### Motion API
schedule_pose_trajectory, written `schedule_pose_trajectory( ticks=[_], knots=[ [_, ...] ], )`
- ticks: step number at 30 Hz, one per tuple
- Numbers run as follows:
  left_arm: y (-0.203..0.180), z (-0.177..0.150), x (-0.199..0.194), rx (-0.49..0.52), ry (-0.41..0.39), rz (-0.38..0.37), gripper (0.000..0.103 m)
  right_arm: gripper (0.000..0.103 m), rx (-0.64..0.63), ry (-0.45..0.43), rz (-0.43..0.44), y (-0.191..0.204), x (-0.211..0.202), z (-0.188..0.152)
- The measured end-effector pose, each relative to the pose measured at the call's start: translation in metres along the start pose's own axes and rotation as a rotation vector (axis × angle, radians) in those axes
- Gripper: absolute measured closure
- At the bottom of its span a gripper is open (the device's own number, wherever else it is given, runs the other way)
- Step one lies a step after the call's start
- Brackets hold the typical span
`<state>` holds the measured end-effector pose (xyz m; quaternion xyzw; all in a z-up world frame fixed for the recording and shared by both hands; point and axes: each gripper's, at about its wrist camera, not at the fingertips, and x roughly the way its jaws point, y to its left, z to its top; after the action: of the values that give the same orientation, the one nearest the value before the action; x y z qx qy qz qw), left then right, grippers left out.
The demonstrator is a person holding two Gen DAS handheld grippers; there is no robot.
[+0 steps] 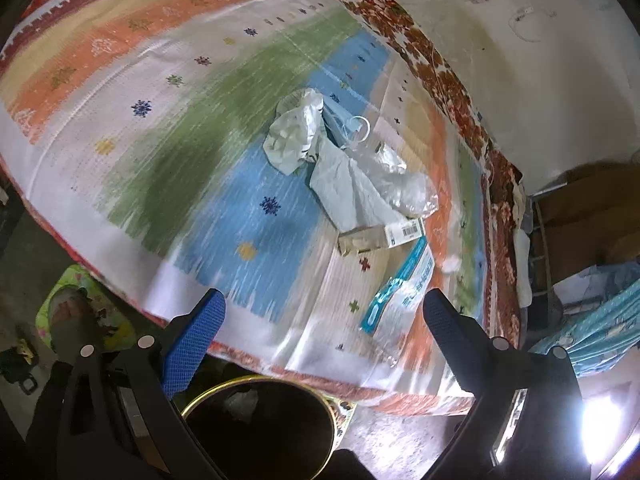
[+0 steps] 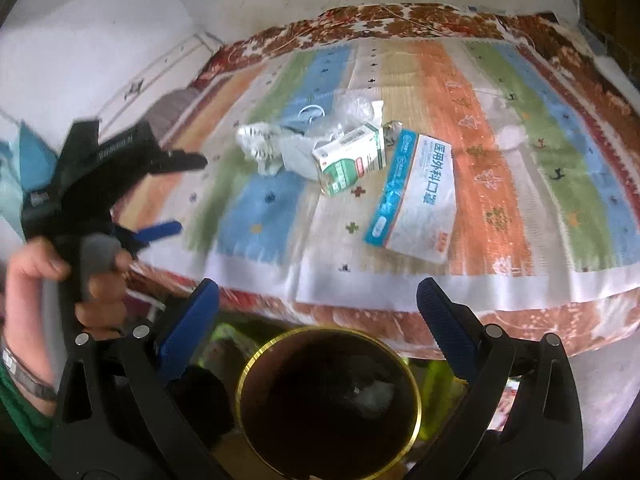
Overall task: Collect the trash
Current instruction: 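Move both open grippers back toward the remaining trash on the sheet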
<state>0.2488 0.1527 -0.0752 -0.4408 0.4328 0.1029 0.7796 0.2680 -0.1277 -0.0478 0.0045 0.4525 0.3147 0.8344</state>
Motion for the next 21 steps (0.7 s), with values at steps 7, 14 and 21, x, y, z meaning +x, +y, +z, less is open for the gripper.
schedule_pose_trajectory(
  ticks=[7, 14, 21],
  knots=[
    [0.0, 0.013, 0.018, 0.004, -0.01, -0.017, 0.006, 0.009, 0.032, -0.007, 0.002, -0.004, 0.015, 0.015],
    [-0.004, 0.024, 0.036, 0.032, -0.012, -0.01, 0.007, 0.009, 0.051, -0.052, 0.015, -0.007, 0.025, 0.037],
    [-0.006, 0.038, 0.05, 0.036, -0.021, -0.033, 0.007, 0.009, 0.099, -0.064, 0.018, -0.025, 0.048, 0.052]
  ],
)
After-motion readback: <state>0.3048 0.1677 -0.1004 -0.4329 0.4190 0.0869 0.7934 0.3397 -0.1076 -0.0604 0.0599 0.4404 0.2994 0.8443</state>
